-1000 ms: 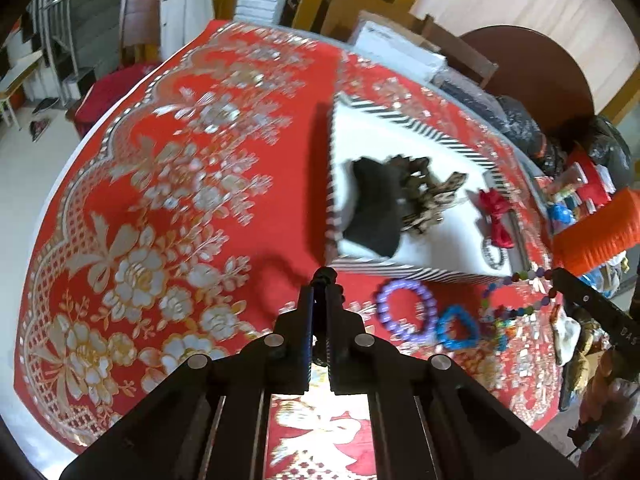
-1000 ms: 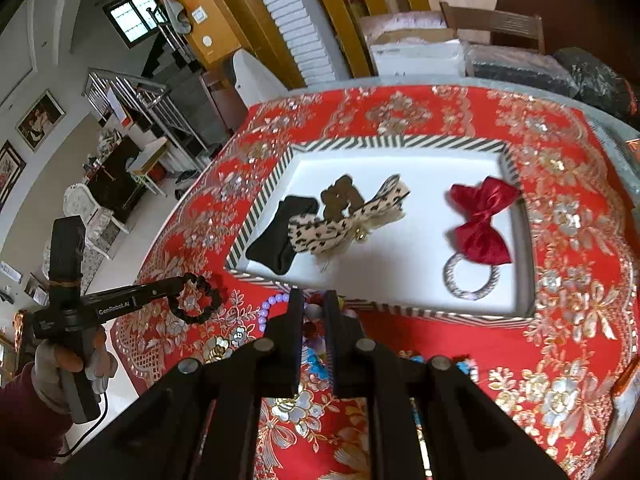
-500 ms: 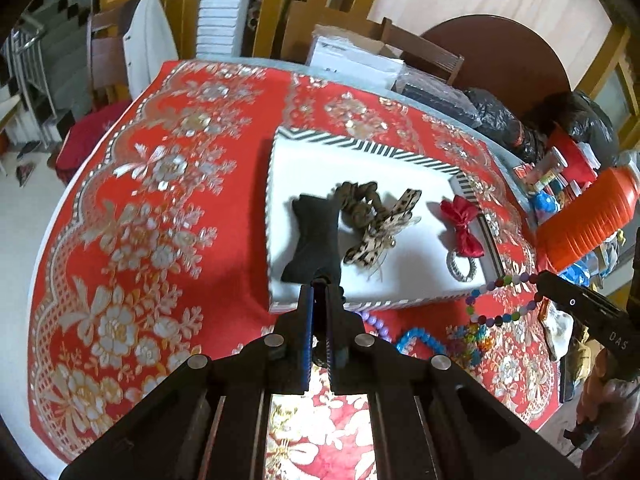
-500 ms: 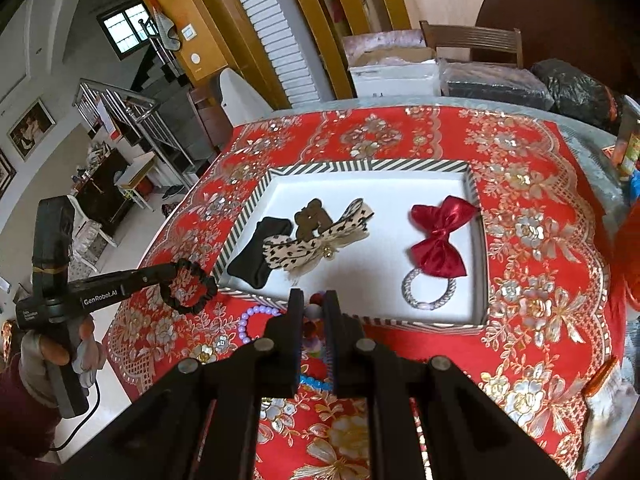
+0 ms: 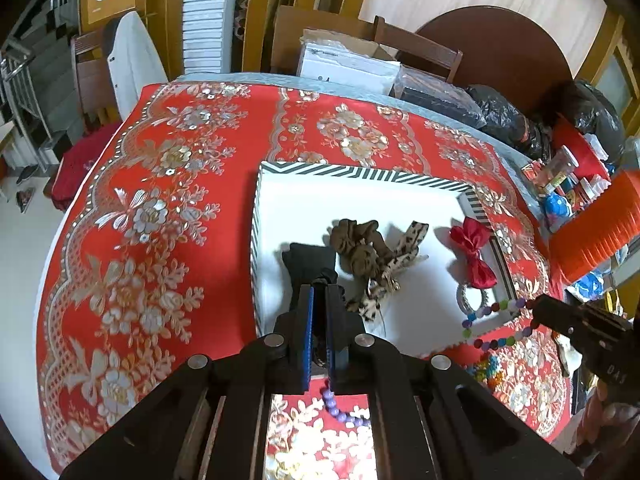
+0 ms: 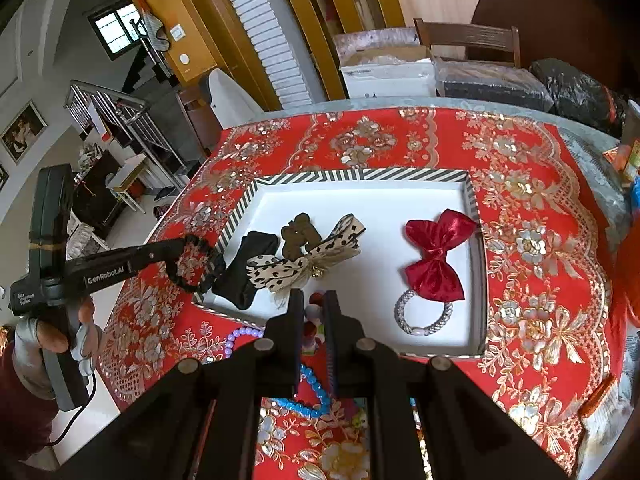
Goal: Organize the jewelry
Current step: 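Carry the black bracelet over the tray with the left gripper while the right carries the multicolour bracelet, then lower both grippers into the tray and open them to release the bracelets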
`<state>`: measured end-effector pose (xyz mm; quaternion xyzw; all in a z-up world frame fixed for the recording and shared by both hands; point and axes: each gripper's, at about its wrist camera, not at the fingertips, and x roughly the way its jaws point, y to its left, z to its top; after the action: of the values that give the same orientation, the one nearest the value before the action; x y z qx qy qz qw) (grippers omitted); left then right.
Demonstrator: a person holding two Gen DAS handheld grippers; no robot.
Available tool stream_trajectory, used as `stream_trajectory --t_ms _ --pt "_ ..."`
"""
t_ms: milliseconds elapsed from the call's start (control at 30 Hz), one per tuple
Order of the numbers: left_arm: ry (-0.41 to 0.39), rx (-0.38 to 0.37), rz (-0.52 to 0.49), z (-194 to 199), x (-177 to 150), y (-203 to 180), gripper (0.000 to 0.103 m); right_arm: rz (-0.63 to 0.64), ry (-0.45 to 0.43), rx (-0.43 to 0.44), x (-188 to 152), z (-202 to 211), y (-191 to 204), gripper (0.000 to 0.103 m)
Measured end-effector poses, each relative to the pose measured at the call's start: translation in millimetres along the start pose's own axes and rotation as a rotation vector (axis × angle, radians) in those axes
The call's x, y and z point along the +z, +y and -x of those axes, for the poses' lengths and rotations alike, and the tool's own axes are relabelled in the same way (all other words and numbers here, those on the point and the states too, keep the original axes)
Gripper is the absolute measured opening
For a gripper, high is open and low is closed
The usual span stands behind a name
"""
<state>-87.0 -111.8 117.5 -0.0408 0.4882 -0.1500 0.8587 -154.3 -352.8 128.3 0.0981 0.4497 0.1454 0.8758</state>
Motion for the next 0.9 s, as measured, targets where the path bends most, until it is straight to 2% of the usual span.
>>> stream_trajectory --t_ms 667,800,900 --pt "0.036 0.009 -0.011 -48.7 49.1 12.3 0.000 0.007 0.085 0.044 12.2 -59.3 24.3 0.010" --pt "0.044 -0.002 0.007 -61.9 61.8 15.9 0.000 -0.014 0.097 0.030 15.6 -69.7 14.5 0.010" --pt "0.069 -0.042 0.032 -76.8 70.0 18.0 0.000 -0.057 0.118 0.000 16.5 -80.7 -4.3 0.010"
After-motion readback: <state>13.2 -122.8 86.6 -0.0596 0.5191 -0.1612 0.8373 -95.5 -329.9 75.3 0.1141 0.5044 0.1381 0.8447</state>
